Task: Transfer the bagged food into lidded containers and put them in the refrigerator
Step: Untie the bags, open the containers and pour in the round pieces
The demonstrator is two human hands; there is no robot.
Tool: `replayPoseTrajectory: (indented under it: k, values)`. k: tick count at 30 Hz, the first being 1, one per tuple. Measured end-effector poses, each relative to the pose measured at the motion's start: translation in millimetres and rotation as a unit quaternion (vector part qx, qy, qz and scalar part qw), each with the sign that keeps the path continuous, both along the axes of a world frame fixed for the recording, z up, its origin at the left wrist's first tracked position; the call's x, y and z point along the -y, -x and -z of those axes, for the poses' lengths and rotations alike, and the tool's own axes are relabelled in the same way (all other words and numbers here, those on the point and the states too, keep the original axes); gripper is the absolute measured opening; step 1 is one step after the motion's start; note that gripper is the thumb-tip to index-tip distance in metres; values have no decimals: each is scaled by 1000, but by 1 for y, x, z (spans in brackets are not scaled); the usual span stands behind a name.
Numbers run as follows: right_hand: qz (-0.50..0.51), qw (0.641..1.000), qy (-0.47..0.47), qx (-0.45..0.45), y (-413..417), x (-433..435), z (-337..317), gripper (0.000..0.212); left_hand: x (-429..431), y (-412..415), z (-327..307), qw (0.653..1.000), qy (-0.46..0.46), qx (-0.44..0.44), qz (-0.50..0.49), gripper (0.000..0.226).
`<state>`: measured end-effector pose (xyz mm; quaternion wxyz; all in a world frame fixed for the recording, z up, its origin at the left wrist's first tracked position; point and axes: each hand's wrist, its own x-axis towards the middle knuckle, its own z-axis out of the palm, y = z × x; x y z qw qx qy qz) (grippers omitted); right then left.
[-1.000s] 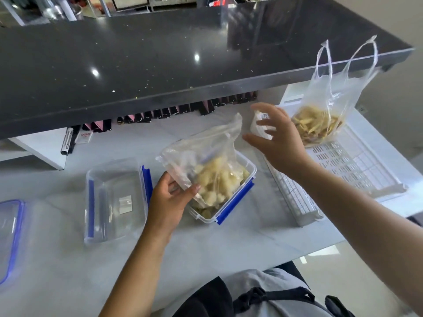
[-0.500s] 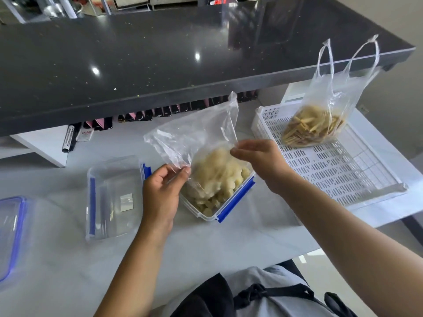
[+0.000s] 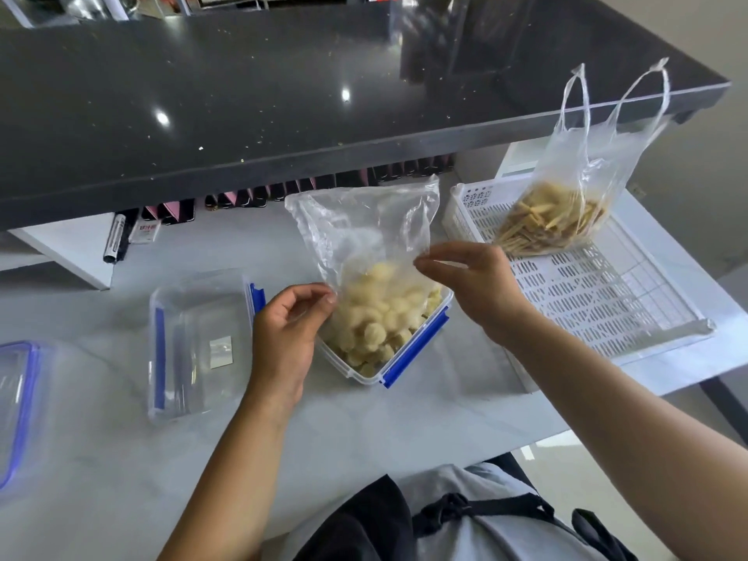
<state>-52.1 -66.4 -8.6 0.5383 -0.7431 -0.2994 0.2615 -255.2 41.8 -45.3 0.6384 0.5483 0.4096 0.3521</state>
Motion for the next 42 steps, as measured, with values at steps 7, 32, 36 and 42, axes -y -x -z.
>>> replayPoseTrajectory:
  k: [7,32,36,42]
  values:
    - [-14,999,-39,-12,4,0,-9,7,-17,-1,-7,999,-19,-46,9,46]
    - [-50,985,-50,-158,-2,10,-2,59,-47,-50,-26,980,46,121,149,11]
    - [59,978,-96,-177,-9,-6,-14,7,-44,-49,-43,980,29,130,147,12]
    - [33,973,-157,-166,-15,-9,-52,9,-43,-41,-56,980,12,142,139,12]
